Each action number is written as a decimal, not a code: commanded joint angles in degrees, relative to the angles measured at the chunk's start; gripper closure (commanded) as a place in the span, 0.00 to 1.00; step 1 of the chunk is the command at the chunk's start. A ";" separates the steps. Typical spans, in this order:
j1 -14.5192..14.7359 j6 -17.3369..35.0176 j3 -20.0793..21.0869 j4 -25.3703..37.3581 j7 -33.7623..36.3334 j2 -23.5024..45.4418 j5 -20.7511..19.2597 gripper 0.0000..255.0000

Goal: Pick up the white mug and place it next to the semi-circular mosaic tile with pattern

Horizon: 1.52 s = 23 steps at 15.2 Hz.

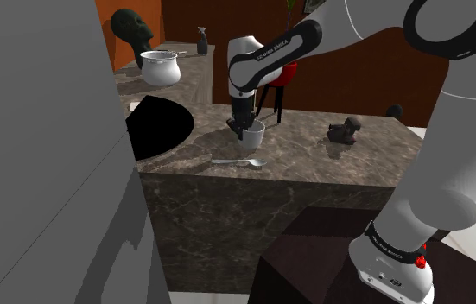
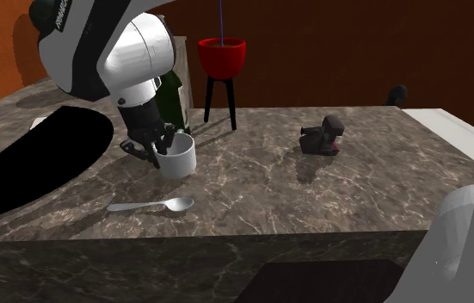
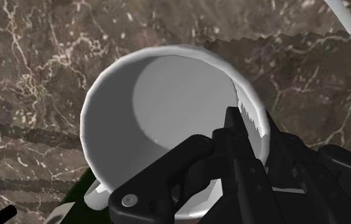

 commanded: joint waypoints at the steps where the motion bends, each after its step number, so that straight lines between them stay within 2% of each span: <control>1: 0.00 0.18 0.00 -0.10 0.01 0.05 -0.01 1.00; 5: 0.00 0.18 0.00 -0.10 0.01 0.05 -0.01 1.00; 6: 0.00 0.18 0.00 -0.10 0.01 0.05 -0.01 0.00; 11: 0.00 0.18 0.00 -0.10 0.01 0.05 -0.01 0.00; 15: 0.15 -6.73 0.08 4.45 0.03 -2.31 -0.02 0.00; 23: 0.15 -6.73 0.08 4.45 0.03 -2.31 -0.02 0.00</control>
